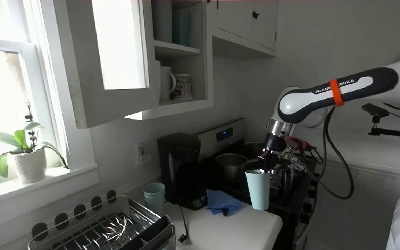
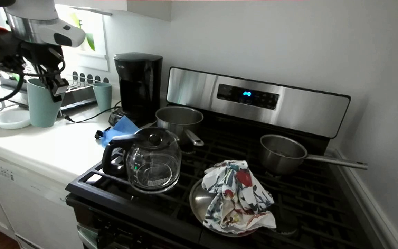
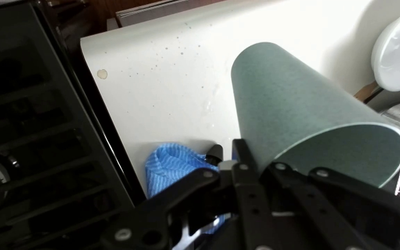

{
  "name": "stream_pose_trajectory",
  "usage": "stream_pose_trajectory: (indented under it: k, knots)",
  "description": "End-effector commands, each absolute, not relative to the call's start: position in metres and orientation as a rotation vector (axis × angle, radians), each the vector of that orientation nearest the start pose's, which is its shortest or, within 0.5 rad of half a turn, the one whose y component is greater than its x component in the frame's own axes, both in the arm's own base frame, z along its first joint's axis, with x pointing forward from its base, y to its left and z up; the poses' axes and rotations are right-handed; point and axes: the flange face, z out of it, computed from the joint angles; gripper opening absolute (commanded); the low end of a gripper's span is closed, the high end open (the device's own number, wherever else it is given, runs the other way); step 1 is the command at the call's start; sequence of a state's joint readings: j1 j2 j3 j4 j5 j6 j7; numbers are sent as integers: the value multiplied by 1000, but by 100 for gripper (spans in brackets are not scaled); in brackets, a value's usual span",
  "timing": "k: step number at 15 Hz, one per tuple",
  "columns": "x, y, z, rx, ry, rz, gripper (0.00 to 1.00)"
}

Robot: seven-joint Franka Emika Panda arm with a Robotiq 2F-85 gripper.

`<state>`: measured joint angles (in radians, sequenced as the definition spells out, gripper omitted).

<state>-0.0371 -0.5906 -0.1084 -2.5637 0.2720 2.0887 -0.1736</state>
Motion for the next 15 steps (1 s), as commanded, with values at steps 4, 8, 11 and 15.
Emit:
stream_pose_trajectory:
  k: [4,8,11,15]
  knots:
    - [384,-49,444,-2874,124,-177,1]
    - [392,-58,420,-2912,196,-229,1]
    - [396,-63,399,-2967,240,-280,1]
    - [399,-71,377,-3028,309,-335,1]
